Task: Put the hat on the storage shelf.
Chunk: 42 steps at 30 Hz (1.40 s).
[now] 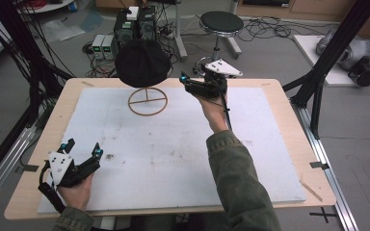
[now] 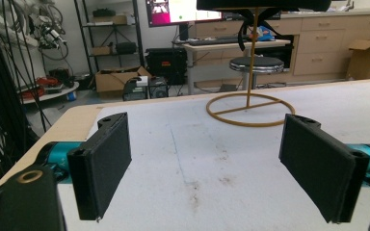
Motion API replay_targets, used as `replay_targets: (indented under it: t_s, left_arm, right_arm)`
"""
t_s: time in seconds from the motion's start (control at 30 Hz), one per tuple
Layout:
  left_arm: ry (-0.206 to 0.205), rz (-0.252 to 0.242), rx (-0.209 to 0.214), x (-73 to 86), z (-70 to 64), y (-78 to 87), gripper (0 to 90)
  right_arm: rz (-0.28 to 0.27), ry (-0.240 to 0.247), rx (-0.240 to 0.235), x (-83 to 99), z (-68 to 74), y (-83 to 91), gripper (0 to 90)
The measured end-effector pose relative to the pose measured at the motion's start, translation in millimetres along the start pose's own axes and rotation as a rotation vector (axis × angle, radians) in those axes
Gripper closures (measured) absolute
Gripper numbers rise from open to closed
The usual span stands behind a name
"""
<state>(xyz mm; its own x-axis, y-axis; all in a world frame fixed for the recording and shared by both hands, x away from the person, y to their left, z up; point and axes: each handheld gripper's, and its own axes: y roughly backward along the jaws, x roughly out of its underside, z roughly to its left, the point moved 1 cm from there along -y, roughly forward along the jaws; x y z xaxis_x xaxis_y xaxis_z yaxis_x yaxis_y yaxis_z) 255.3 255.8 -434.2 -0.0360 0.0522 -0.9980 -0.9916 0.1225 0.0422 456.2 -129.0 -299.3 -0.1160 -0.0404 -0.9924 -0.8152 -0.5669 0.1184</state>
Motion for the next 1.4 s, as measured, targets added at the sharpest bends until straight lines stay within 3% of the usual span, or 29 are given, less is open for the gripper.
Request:
replay_targets:
  t_s: [0.53, 0.77, 0.87, 0.97, 1.13, 1.4]
  left_arm:
    - [-0.001, 0.006, 0.001, 0.8, -1.4, -1.3, 18.8]
    - [-0.003, 0.009, 0.004, 1.0, -2.7, -1.8, 18.9]
    - [-0.004, 0.008, 0.003, 1.1, -3.1, -2.4, 18.9]
    - [-0.002, 0.010, 0.004, 1.2, -3.1, -2.6, 18.9]
    - [0.000, 0.009, 0.003, 0.8, -3.5, -2.4, 18.9]
    - [0.000, 0.008, 0.002, 0.7, -3.1, -2.4, 18.9]
  right_arm:
    - [-0.015, -0.086, 0.088, 35.9, -43.8, 59.7, 20.4]
    - [0.007, -0.105, 0.120, 55.5, -59.7, 81.3, 20.4]
    - [0.012, -0.092, 0.124, 65.3, -62.2, 93.4, 20.3]
    - [0.074, -0.085, 0.132, 69.1, -66.3, 102.5, 19.4]
    - [0.045, -0.072, 0.139, 62.4, -64.3, 117.0, 19.4]
    - [0.051, -0.066, 0.123, 56.6, -55.5, 134.1, 19.3]
